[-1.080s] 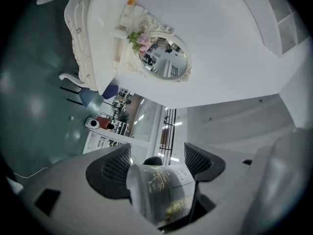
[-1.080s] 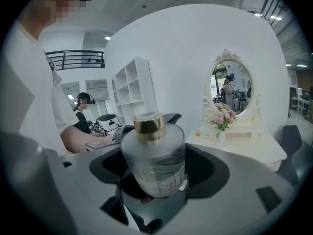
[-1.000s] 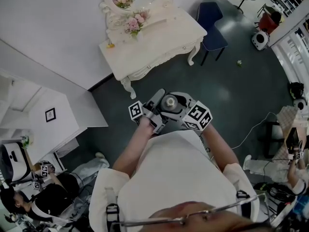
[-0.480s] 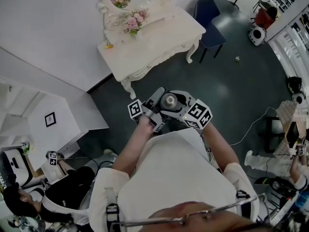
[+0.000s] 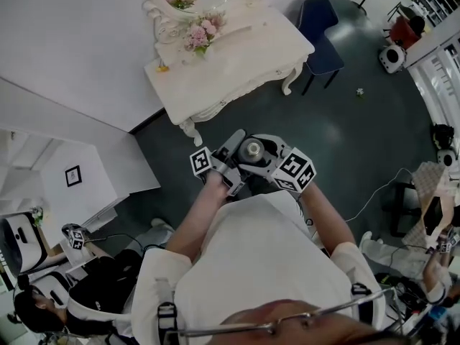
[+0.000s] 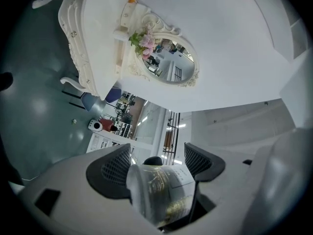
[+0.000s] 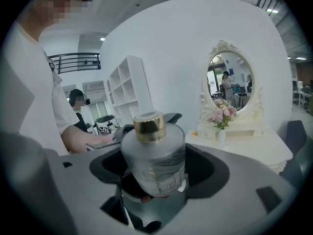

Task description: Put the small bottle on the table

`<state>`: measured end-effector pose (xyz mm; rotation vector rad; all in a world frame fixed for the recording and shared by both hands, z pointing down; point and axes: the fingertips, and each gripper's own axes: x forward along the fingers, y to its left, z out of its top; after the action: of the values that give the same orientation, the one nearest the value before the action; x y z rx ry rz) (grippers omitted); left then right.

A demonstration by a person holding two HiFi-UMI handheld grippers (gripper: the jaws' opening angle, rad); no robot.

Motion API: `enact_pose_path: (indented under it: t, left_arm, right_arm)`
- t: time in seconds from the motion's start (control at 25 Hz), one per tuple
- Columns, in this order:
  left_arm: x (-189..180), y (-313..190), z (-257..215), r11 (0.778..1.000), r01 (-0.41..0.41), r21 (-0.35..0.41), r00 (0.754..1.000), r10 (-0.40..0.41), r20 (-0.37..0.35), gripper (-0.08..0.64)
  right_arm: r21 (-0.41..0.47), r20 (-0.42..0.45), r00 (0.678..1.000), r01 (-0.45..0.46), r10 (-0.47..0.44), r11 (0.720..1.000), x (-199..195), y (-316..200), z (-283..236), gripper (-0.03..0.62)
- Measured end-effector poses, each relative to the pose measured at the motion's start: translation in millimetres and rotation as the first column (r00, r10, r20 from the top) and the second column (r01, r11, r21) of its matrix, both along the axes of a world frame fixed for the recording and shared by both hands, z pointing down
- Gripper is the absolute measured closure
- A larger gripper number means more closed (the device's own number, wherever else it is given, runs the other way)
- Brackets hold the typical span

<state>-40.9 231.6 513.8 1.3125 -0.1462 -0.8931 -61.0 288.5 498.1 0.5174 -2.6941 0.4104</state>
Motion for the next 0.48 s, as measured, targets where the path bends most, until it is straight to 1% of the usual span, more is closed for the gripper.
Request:
enact_pose_path:
  t: [0.2,0.48]
  left_arm:
    - [17,-41,-3,0.999,0.040,-0.011,0.999,-0.040,0.008,0.225]
    - [45,-99,-6,0.995,0.104,-0.007,0.994,-0.104,0.020,0.225]
  right_arm:
    - [-0.004,0.007,0.999,0.046,-0.046,0.999,19,-40,-2,0.233]
    - [0.001,0.018,0.994,0.109,-0.109,0.994,51,-97,-5,0.233]
